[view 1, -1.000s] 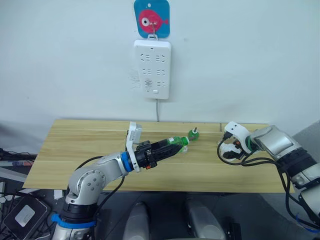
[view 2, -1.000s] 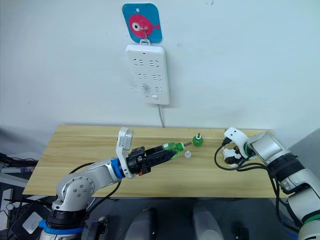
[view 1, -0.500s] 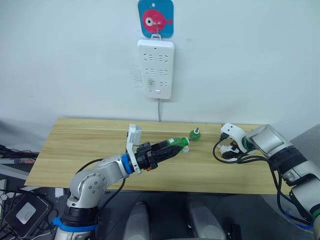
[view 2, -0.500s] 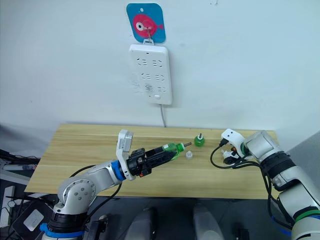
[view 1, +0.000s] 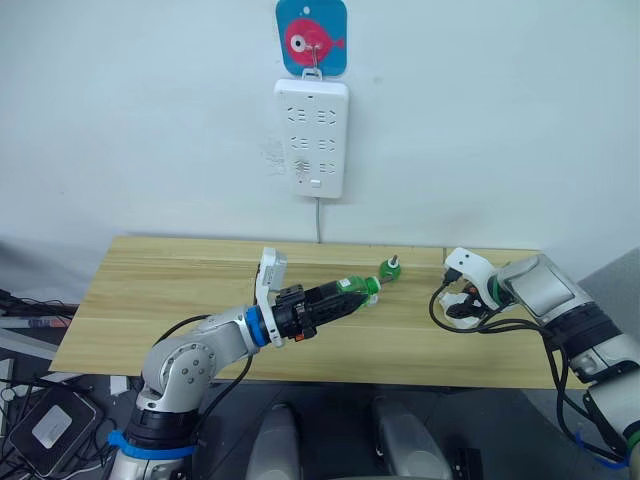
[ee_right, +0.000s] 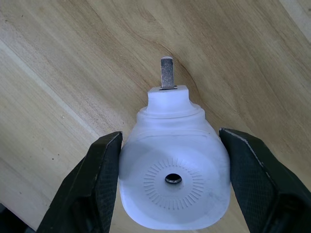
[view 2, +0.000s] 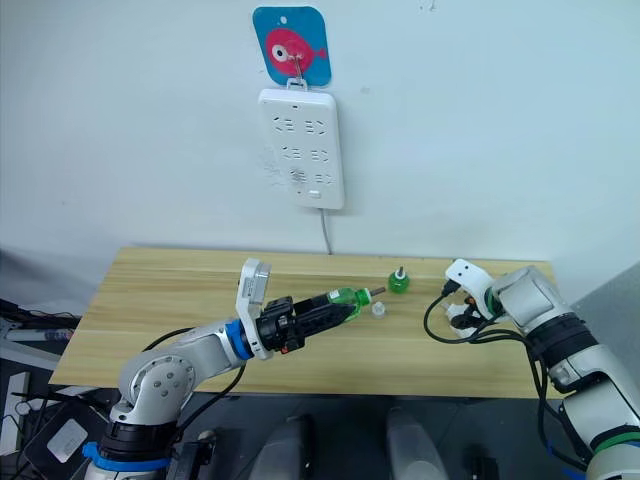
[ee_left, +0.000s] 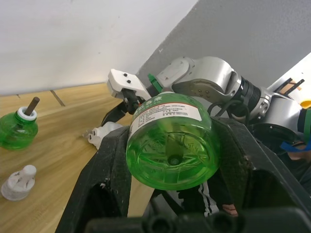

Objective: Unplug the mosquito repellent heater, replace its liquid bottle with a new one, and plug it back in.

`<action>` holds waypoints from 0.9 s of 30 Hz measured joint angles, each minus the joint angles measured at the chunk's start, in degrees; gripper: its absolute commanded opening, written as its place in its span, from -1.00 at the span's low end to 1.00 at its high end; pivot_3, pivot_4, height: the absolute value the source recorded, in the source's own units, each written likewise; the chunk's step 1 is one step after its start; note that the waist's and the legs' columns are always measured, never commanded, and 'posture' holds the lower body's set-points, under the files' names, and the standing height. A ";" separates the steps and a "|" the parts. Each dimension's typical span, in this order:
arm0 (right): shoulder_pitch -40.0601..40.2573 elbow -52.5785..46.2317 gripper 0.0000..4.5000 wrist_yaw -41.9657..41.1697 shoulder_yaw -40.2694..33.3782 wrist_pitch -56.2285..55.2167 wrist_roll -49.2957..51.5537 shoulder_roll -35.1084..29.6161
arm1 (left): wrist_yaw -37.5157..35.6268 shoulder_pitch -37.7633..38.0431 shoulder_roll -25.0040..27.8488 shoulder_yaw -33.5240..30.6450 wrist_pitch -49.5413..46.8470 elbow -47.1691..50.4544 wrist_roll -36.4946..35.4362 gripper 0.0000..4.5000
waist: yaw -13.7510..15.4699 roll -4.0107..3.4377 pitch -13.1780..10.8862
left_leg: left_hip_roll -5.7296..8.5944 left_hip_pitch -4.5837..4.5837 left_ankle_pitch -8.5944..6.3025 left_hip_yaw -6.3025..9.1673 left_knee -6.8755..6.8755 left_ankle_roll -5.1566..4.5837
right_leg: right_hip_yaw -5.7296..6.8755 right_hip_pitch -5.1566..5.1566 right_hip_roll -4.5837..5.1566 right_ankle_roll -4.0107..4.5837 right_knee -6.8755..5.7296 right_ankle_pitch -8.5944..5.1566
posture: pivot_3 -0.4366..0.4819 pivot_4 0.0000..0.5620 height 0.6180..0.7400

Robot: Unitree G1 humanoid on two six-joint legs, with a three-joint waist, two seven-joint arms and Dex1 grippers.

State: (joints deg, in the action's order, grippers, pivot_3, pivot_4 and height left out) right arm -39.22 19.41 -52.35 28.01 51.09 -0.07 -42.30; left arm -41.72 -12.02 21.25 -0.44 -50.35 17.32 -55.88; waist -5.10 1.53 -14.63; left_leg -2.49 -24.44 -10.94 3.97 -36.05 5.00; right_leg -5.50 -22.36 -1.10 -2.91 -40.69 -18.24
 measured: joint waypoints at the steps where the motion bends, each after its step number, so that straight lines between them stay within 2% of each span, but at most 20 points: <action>1: 0.15 -0.25 0.25 -0.03 -0.02 -0.01 -0.34 0.00 | -0.15 -0.06 0.00 0.00 0.00 0.00 0.02 0.01 | -0.01 0.00 0.00 | 0.00 0.00 0.00 0.00 0.00 0.00 | 0.00 0.00 0.00 0.00 0.00 0.00 | -0.27 -0.24 0.75; 4: 0.49 -0.72 0.25 -0.19 -0.03 -0.42 -0.97 -0.01 | -0.29 -0.06 0.02 0.02 0.00 0.00 0.53 0.01 | 0.00 0.00 0.00 | -0.01 0.00 0.00 0.01 0.00 0.00 | 0.02 0.00 0.00 0.00 0.00 0.00 | -0.27 -0.24 0.75; 9: 0.98 -0.72 0.99 0.00 -0.28 -0.78 -1.67 -0.02 | -0.48 -0.06 0.07 0.01 -0.01 0.00 0.86 0.01 | 0.00 0.00 0.00 | 0.01 0.00 0.00 0.01 0.00 0.00 | 0.01 0.00 0.01 0.00 0.00 0.00 | -0.29 -0.25 0.75; 24: 1.67 -1.21 1.00 -2.70 0.20 -0.89 -4.05 -1.36 | -1.39 -0.04 -0.01 0.10 -0.01 -0.09 2.31 0.01 | -0.03 0.00 0.00 | 0.02 0.00 0.00 0.00 0.01 0.00 | 0.02 0.00 0.03 0.00 0.01 0.00 | -0.27 -0.26 0.75; 27: 1.66 -0.63 0.71 -2.75 0.24 -1.21 -4.81 -0.89 | -1.39 -0.01 -0.01 0.10 -0.01 -0.09 2.53 0.01 | -0.04 0.00 0.00 | 0.02 0.00 0.00 0.00 0.01 0.00 | 0.01 0.00 0.03 0.00 0.01 0.00 | -0.27 -0.26 0.75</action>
State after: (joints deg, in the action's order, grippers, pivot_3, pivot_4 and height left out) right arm -37.55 18.78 -55.10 28.25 49.88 -4.88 -43.19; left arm -43.11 -12.03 21.24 -0.34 -50.36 17.23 -53.35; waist -5.14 1.53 -14.63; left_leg -2.48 -24.44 -10.94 3.97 -36.04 5.01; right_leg -5.49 -22.36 -1.07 -2.91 -40.67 -18.24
